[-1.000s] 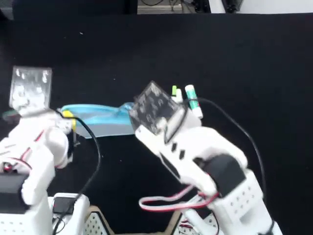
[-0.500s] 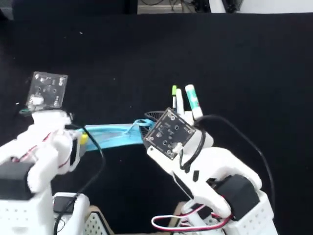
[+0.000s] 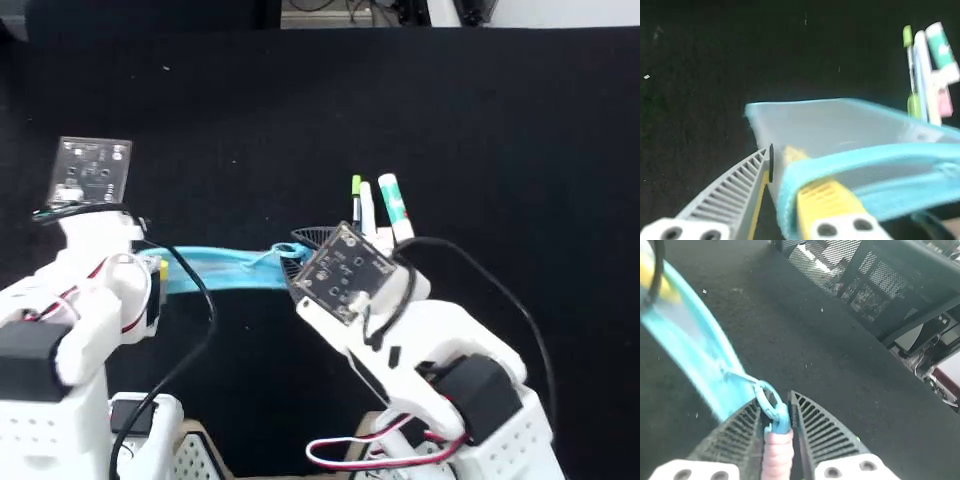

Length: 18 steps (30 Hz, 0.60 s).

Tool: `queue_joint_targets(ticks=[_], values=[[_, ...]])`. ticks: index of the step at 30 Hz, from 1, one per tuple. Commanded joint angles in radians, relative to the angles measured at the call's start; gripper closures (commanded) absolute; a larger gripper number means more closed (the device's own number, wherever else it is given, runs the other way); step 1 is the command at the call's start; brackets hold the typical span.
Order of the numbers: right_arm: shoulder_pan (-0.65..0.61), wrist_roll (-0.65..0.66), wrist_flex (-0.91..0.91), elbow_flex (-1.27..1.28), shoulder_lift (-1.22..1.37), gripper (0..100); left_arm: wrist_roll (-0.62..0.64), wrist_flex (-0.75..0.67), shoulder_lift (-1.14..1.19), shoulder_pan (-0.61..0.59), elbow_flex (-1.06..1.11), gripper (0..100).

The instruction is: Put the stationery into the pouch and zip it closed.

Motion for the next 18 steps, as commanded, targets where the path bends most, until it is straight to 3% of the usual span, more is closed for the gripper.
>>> queue_joint_targets(ticks=[1, 6, 18], values=[[0.020, 0.006, -0.015, -0.038, -0.015, 98.8, 0.032, 0.000, -0.032, -0.013, -0.079, 97], [0.052, 0.005, -0.015, -0.074, -0.015, 98.8, 0.029, -0.012, -0.043, -0.013, 0.015, 97], [0.249, 0.008, 0.020, -0.073, -0.008, 98.8, -0.026, -0.230, -0.048, -0.013, 0.205, 97]])
